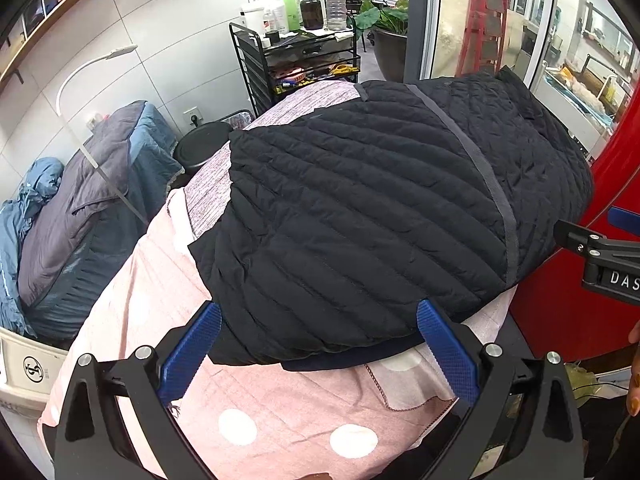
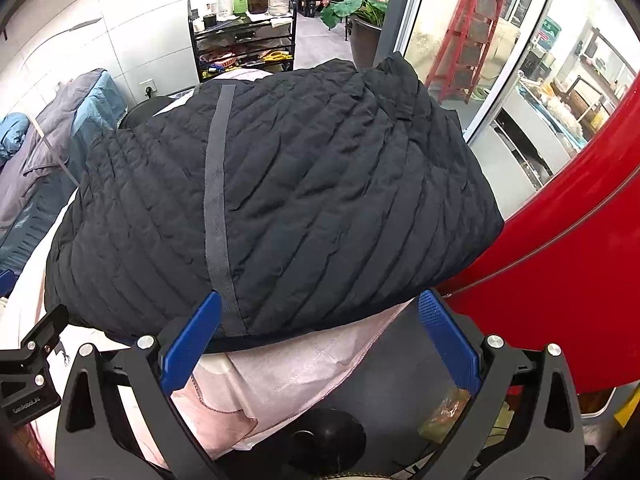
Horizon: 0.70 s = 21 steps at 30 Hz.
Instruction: Fold large clothes
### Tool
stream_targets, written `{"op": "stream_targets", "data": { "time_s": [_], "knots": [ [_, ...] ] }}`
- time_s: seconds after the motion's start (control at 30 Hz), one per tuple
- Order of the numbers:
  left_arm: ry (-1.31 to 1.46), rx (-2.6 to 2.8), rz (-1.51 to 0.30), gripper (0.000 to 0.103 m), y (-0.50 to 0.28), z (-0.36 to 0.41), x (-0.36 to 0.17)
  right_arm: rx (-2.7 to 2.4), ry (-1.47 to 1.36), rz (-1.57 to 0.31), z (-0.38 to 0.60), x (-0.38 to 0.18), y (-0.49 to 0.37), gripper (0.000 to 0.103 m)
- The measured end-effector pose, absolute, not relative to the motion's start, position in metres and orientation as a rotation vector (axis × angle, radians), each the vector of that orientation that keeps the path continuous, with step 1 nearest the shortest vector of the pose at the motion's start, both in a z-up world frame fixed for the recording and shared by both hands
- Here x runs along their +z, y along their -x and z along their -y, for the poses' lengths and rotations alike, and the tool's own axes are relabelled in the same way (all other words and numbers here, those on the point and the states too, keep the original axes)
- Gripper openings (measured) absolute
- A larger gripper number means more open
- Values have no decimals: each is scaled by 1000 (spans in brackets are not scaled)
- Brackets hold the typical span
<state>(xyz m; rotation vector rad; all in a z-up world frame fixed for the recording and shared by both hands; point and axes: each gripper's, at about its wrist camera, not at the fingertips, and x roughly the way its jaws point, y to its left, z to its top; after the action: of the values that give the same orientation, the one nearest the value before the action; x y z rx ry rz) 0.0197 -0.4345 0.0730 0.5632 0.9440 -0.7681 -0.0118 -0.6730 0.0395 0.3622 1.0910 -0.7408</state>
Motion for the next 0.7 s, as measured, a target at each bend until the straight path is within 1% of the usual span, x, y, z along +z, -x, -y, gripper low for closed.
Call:
{"op": "stream_targets", "data": {
  "time_s": [0.7],
  "knots": [
    [-570, -763, -950, 97, -19, 435, 72, -734, -384, -1094, 674, 39, 16, 97]
  ]
}}
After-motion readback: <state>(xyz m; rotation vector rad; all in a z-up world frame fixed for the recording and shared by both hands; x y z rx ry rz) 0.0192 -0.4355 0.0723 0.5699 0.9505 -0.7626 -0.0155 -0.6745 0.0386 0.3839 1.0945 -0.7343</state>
